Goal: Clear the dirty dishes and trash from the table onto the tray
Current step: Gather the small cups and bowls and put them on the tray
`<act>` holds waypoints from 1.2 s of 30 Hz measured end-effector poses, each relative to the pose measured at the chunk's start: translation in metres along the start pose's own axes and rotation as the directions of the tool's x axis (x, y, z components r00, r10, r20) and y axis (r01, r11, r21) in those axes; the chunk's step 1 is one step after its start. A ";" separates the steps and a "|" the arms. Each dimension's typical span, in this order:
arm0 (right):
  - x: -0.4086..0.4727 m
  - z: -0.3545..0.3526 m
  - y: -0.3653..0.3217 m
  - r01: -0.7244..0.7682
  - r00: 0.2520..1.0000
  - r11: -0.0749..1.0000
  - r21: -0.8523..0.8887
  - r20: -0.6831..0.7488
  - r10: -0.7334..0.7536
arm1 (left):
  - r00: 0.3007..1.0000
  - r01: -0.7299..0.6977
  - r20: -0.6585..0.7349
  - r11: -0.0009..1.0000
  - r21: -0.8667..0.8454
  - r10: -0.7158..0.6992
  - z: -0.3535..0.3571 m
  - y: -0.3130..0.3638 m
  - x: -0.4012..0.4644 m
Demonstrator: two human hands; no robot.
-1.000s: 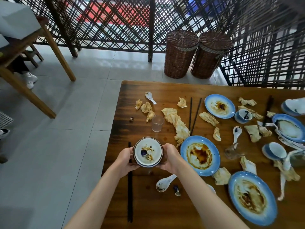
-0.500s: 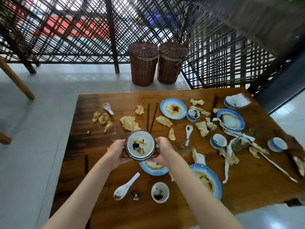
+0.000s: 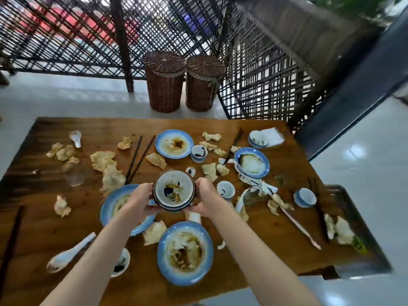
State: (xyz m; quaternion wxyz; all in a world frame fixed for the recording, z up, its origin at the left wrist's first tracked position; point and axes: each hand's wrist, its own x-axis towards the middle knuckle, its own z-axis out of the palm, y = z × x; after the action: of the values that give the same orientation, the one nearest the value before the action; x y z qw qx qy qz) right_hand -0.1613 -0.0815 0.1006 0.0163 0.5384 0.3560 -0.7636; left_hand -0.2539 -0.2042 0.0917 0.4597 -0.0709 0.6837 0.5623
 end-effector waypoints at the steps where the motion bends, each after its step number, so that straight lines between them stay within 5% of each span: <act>1: -0.001 -0.013 -0.004 -0.002 1.000 1.000 0.002 -0.001 0.002 | 1.000 0.009 -0.005 1.000 -0.018 -0.009 0.013 -0.001 -0.001; 20: -0.016 -0.151 -0.050 0.049 0.998 0.980 0.194 -0.059 -0.038 | 0.997 0.040 0.067 0.999 0.016 -0.041 0.162 0.010 -0.013; 36: 0.052 -0.278 -0.210 0.152 0.987 0.985 -0.086 0.056 -0.148 | 1.000 -0.028 0.008 0.997 -0.069 0.029 0.340 0.059 0.065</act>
State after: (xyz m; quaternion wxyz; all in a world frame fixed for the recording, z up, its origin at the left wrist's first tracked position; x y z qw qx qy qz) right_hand -0.0433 0.2500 0.1211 -0.0083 0.4898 0.4290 -0.7589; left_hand -0.1400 0.1280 0.1055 0.4520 -0.0743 0.6628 0.5924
